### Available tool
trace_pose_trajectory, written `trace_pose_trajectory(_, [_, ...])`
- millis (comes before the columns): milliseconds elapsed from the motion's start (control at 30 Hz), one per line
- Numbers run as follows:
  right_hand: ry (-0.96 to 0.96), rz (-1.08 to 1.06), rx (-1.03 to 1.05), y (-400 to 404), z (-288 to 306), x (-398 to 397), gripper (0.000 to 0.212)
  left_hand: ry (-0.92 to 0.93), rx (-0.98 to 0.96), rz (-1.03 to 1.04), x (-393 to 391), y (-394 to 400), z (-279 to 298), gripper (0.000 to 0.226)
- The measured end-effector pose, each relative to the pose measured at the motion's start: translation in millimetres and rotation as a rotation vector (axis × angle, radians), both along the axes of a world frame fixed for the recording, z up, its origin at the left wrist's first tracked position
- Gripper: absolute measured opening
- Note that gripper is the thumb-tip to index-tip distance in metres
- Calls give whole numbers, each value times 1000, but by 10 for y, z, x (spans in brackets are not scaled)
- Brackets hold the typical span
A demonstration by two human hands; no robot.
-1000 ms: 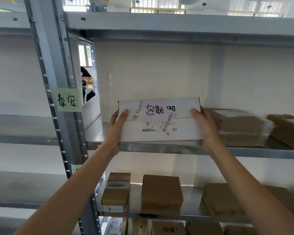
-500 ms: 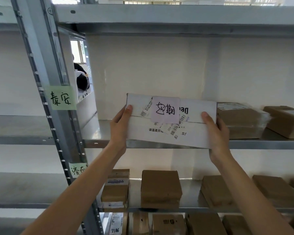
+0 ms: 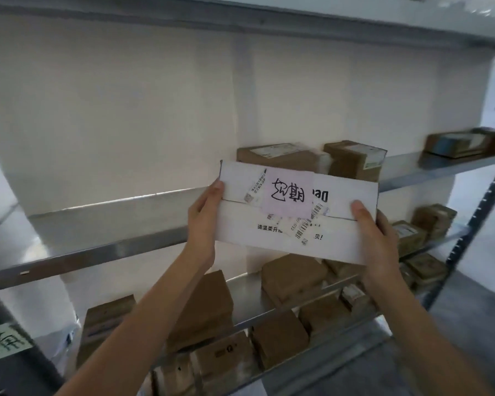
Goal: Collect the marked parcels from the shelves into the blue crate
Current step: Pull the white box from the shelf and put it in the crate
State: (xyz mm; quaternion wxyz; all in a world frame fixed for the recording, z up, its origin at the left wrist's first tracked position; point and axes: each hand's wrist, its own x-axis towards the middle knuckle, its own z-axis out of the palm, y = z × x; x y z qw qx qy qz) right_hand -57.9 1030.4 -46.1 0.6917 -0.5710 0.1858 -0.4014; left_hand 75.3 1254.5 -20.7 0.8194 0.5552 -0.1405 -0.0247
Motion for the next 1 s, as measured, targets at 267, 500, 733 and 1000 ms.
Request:
trace_pose_trajectory(267, [122,-238,55,-991,-167,-920,36,-18,73,-242,-467,-1354,-244,29])
trace_pose_trajectory(500, [203,-428,59,-1836,-337,-1752,33,-47,203,-400,-1032,-2641,-464,26])
trace_pose_trajectory(733, [244,-575,37,-2345,-657,-2263,39,27,267,-497,-1324,-3516,-843,21])
trace_pose_trajectory(1000, [322,-692,62,-2957,-963,-2366,30,-58,393,-730,-1324,-4444,-1112,33])
